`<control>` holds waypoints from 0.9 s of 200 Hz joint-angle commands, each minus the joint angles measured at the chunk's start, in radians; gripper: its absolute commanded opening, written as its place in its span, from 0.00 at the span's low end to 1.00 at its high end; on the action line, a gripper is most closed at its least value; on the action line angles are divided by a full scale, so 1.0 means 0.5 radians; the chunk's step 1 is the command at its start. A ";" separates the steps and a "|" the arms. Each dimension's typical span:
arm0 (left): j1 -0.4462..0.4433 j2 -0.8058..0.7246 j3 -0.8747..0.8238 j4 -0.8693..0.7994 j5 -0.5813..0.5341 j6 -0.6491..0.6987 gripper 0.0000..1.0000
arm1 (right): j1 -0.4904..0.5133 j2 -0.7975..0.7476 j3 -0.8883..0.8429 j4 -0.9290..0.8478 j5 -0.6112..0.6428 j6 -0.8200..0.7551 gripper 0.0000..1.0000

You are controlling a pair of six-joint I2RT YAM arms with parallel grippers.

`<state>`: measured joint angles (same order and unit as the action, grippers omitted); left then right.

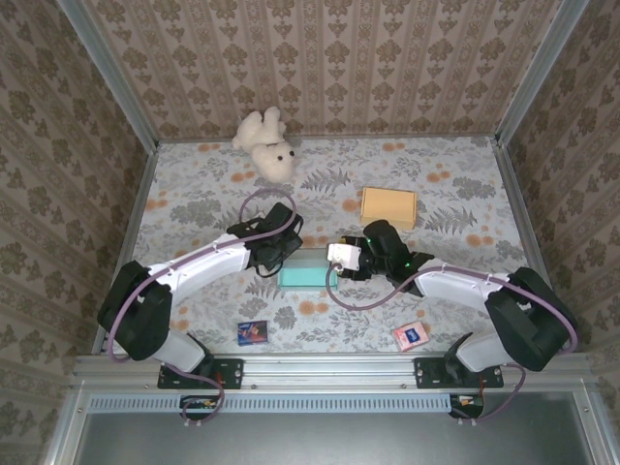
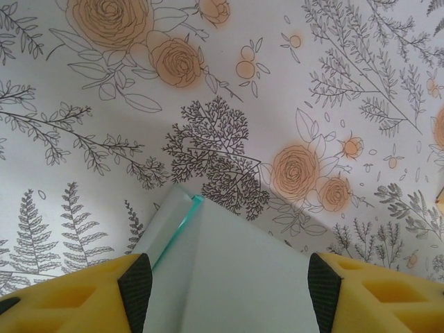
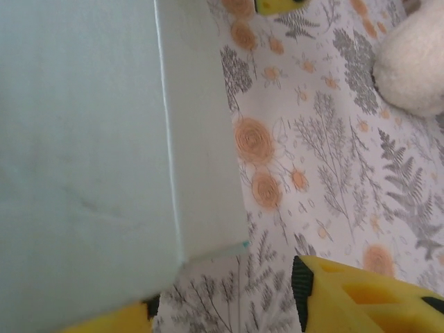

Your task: Fold the paper box

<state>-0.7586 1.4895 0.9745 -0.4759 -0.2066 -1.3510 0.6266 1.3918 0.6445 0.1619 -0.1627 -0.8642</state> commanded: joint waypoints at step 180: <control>-0.087 -0.252 -0.256 -0.049 -0.277 -0.047 0.63 | 0.150 -0.031 0.362 -0.378 0.582 2.674 0.61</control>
<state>-0.7925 1.3876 0.8757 -0.4717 -0.2981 -1.3586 0.6506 1.3193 0.7910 0.0513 0.1051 0.2821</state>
